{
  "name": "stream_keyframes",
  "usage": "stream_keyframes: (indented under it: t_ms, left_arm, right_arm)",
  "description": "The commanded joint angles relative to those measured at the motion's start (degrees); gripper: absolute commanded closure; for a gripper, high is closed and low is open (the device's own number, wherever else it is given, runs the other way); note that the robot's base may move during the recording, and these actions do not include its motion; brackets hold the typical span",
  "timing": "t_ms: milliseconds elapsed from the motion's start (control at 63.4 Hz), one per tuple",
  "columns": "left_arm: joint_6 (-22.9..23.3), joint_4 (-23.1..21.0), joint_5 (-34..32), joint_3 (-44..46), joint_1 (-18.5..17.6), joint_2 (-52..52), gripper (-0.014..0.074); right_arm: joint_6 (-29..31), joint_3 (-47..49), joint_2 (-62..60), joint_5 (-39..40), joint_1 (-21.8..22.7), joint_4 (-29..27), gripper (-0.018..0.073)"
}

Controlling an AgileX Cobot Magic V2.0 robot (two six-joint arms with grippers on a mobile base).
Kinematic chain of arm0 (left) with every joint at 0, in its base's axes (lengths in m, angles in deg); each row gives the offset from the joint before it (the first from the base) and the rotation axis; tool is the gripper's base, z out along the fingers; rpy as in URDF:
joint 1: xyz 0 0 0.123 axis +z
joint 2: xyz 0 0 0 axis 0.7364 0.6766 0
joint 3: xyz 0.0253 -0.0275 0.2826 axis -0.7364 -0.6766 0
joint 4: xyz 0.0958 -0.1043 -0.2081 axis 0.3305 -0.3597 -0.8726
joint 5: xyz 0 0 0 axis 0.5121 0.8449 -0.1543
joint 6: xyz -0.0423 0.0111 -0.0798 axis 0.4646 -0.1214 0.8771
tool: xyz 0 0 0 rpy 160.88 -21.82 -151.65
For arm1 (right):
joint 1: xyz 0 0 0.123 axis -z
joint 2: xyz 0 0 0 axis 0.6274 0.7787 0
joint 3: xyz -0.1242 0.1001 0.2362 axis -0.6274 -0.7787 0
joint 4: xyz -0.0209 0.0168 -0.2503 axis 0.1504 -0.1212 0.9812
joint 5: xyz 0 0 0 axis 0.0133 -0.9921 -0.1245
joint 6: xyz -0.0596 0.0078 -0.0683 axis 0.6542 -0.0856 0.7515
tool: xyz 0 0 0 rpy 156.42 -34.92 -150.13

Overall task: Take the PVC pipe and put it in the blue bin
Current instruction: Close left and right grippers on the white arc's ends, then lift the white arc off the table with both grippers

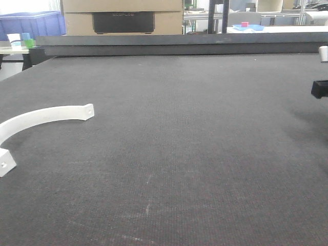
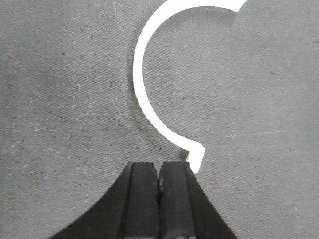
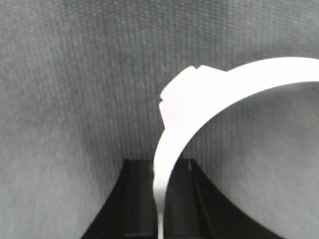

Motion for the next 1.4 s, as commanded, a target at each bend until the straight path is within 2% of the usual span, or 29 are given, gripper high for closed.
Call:
stream_keyframes:
  t_ms: [0, 237, 395, 521, 694, 789, 915, 1010, 1389]
  left_arm:
    - [0.6, -1.1, 2.3, 2.3, 0.1, 0.7, 0.0707]
    - [-0.1, 2.8, 4.3, 11.1, -2.5, 10.8, 0.0707]
    - [-0.1, 3.1, 5.0, 15.5, -3.1, 18.7, 0.0707]
    - [-0.1, 6.1, 5.0, 15.9, -3.0, 22.8, 0.0707]
    - [1.1, 6.9, 1.9, 15.9, -3.0, 25.6, 0.0701]
    - [1.5, 6.9, 1.7, 15.9, -3.0, 26.5, 0.0614]
    - [1.9, 6.9, 1.7, 15.7, -3.0, 28.1, 0.0398]
    - [3.3, 7.0, 1.2, 15.1, -3.0, 29.2, 0.0298]
    - [7.3, 7.1, -1.2, 12.9, -2.9, 33.7, 0.0322]
  right_arm:
    - [0.1, 2.3, -2.9, -3.6, 0.1, 0.5, 0.0728]
    - [0.1, 7.3, -11.0, -7.5, 0.0, -0.7, 0.0728]
    - [0.1, 7.3, -13.6, -7.5, 0.0, -0.9, 0.0728]
    - [0.1, 7.2, -13.7, -7.3, 0.0, -0.9, 0.0728]
    - [0.1, 6.9, -13.6, -7.0, 0.0, -0.9, 0.0728]
    - [0.1, 6.9, -13.6, -7.0, 0.0, -0.9, 0.0728]
    - [0.1, 6.9, -13.6, -7.0, 0.0, -0.9, 0.0728]
    - [0.1, 6.9, -13.6, -7.0, 0.0, -0.9, 0.0728]
    - [0.1, 6.9, -13.6, -7.1, 0.0, -1.0, 0.0728]
